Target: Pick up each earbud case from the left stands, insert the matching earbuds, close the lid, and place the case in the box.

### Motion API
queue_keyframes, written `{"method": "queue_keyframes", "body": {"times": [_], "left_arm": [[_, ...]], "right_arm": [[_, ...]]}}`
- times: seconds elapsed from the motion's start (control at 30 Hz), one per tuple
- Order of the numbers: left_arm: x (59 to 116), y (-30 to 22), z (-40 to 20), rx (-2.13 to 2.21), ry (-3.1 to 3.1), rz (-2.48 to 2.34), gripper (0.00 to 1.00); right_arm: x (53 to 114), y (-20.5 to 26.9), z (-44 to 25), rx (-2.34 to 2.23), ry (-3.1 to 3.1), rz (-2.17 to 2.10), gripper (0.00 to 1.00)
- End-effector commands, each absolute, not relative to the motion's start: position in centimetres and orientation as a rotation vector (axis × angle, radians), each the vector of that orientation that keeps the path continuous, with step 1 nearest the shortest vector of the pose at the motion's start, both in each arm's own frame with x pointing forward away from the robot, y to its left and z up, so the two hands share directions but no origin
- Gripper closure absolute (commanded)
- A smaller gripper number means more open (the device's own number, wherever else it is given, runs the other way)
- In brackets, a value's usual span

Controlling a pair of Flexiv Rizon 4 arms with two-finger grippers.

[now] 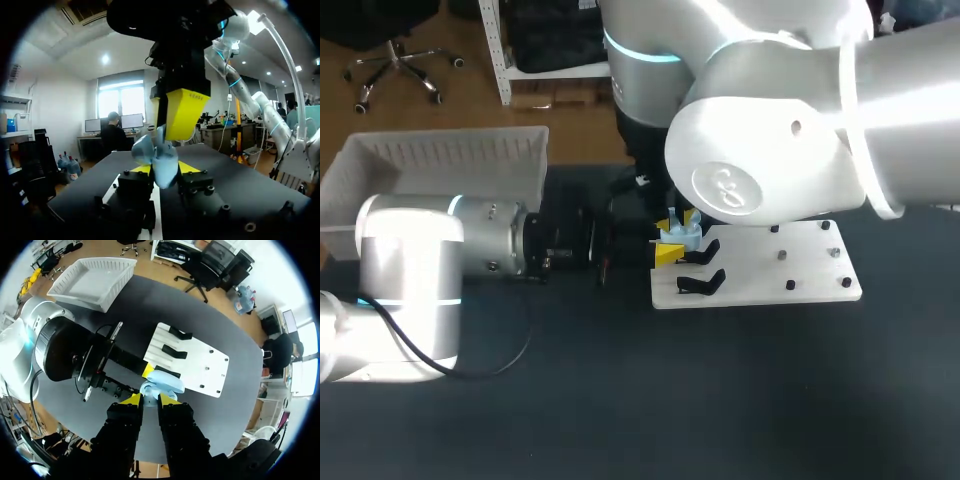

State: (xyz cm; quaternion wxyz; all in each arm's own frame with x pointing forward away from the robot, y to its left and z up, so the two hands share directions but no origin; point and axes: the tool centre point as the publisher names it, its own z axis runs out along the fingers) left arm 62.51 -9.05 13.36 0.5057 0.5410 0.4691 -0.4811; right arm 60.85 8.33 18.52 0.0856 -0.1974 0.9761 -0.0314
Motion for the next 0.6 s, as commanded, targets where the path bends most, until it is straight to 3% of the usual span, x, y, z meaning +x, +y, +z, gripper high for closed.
{"method": "queue_keyframes", "body": {"times": [0.03, 0.6], "left_arm": [[62.36, -9.08, 13.26, 1.300, 1.129, -1.154, 1.00], [62.36, -9.08, 13.26, 1.300, 1.129, -1.154, 1.00]], "right_arm": [[60.76, 8.24, 18.37, -0.585, 2.904, -0.095, 1.00], [60.63, 8.44, 17.85, -0.608, 2.907, -0.098, 1.00]]}}
